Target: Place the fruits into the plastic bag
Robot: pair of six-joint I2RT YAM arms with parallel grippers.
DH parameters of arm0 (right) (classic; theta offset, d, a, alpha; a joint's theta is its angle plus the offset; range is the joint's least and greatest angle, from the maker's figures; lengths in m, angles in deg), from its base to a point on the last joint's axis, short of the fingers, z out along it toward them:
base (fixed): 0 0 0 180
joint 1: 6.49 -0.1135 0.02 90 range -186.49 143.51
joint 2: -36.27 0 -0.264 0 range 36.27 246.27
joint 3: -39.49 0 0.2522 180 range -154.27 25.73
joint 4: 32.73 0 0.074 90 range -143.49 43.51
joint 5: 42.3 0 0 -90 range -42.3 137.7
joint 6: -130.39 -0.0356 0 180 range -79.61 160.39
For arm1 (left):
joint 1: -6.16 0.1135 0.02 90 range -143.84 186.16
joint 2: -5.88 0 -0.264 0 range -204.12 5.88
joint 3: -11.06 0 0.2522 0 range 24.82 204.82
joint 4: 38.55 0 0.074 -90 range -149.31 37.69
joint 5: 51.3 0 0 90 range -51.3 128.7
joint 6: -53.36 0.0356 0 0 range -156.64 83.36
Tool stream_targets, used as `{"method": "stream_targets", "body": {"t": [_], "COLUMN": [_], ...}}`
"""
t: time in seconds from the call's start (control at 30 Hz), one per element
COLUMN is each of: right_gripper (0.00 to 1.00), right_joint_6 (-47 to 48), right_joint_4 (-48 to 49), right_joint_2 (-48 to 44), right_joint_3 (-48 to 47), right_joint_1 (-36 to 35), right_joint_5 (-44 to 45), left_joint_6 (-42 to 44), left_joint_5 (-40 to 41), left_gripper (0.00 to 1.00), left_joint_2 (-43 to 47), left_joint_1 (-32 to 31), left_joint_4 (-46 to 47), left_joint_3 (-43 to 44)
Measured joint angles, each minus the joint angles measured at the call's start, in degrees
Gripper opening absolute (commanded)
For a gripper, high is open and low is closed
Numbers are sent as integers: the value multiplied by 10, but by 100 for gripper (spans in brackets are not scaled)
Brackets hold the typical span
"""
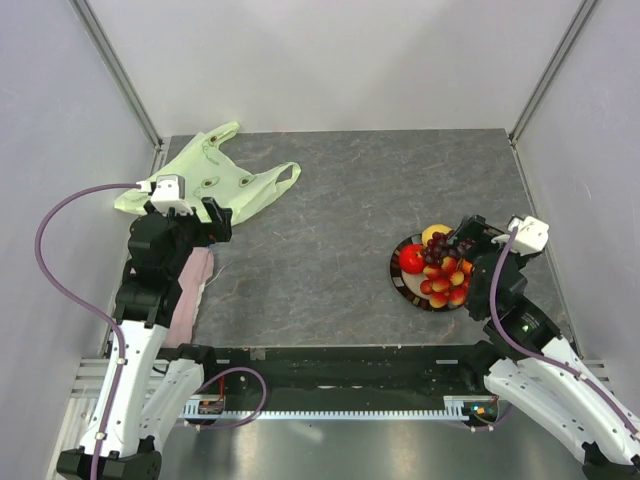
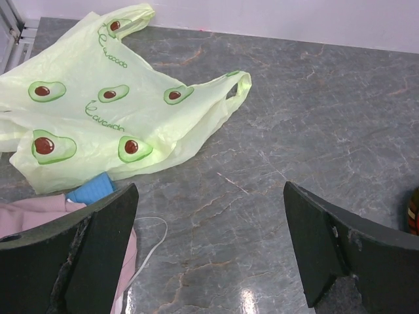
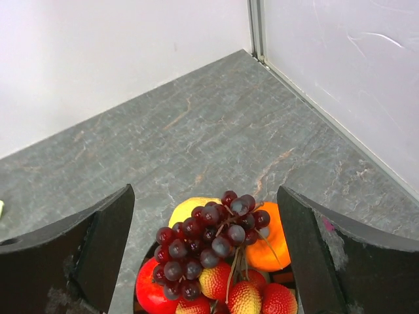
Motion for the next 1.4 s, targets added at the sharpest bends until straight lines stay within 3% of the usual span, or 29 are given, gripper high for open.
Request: {"method": "stream_targets", "body": {"t": [0.4,0.6,0.77,1.07,1.4], "right_gripper": [98,98,98,98,98], "right_joint_6": [-1,-6,11,40,44], "right_joint_4": [-6,-7,11,14,16], "right_joint_2": [1,-15,-27,-3,0], "right_joint_3": [0,0,13,21,21], "right_joint_1": [0,0,0,0,0], "right_joint_5": [2,12,10,-37,-77], "left_joint_6": [0,7,28,132,205], "left_joint_5": [1,-21,-28,92,160], "left_gripper": [99,88,87,90,91], "left_joint_2": [1,-38,-98,-275,-535], "left_joint_1": [0,0,-8,-159,-172], "left_joint_4": [-1,1,-4,-17,-95], "left_joint_3": [-1,2,31,158,256]}}
